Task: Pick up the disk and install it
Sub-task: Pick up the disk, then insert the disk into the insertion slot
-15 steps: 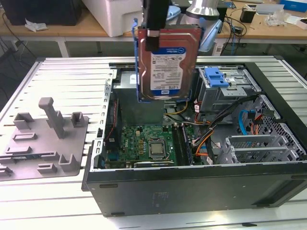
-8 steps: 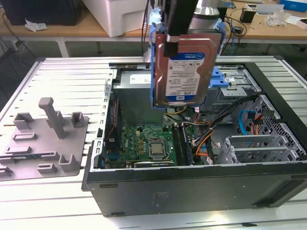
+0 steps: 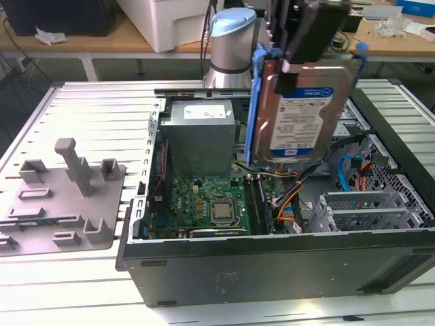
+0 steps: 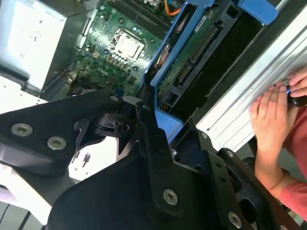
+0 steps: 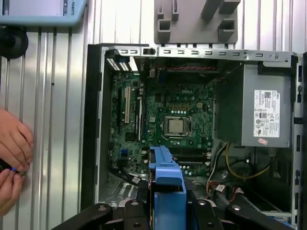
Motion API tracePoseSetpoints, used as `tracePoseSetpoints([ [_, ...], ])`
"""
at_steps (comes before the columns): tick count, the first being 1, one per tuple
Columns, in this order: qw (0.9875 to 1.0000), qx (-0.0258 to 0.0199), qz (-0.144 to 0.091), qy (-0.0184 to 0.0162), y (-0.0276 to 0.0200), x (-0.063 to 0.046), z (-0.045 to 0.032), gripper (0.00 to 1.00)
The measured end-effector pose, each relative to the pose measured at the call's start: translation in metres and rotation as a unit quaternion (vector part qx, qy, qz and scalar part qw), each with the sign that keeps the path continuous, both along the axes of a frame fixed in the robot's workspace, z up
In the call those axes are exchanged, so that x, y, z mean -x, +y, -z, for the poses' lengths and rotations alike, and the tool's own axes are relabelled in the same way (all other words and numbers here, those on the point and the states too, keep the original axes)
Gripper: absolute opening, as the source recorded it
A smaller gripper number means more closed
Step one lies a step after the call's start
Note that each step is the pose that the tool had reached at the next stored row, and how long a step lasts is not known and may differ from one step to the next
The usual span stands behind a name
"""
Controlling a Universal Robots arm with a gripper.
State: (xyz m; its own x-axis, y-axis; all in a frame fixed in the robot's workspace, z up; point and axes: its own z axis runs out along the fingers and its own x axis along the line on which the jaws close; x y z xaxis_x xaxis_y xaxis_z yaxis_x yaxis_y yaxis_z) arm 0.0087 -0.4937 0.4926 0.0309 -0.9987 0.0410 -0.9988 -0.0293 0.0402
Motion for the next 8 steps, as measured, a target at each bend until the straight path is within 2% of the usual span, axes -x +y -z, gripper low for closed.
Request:
tracePoseSetpoints([
  [8,1.0000,-0.0001,0.000,0.0001,-0.0005,-0.0018,-0.0001,0.37],
])
